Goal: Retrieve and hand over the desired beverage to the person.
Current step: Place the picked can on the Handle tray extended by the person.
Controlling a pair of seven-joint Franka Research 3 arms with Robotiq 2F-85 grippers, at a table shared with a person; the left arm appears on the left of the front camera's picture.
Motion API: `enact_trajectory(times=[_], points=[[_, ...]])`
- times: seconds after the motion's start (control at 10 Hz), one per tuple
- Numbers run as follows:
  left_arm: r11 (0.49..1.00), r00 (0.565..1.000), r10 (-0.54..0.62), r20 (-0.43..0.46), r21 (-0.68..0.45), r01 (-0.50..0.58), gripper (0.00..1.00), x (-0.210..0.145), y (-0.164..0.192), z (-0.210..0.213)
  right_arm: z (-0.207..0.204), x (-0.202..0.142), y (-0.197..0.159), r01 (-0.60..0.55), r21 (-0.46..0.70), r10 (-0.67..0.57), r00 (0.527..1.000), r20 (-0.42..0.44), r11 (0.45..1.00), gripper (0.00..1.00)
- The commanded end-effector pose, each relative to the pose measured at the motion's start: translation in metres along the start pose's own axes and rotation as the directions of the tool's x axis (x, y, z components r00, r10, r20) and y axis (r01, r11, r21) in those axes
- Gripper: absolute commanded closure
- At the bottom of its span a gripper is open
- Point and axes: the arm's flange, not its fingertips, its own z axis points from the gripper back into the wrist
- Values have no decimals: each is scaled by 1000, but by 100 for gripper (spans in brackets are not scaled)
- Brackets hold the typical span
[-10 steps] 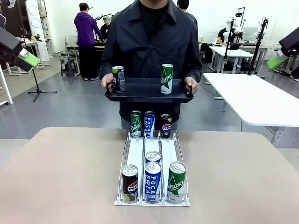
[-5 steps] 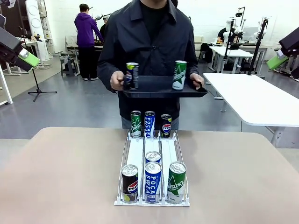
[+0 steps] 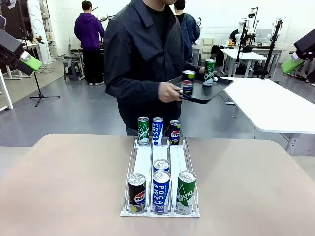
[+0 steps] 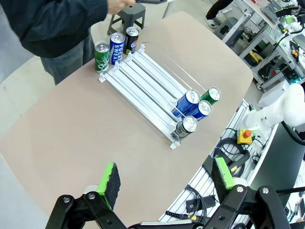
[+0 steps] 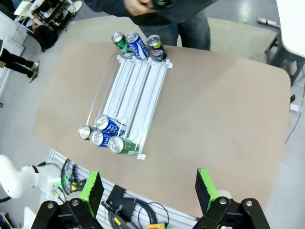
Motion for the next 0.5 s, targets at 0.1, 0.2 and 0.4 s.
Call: enact_trajectory(times=[0.1,0.2,0.4], points=[[1000,1000,-4,7,-7,4,0,0,0,0,-1,1,1,9,2,-9,1000,11,1000,0],[1000,1000,-4,7,-7,4,0,0,0,0,-1,1,1,9,2,-9,1000,11,1000,0],[1000,1000,-4,7,-7,4,0,0,0,0,-1,1,1,9,2,-9,1000,11,1000,0]])
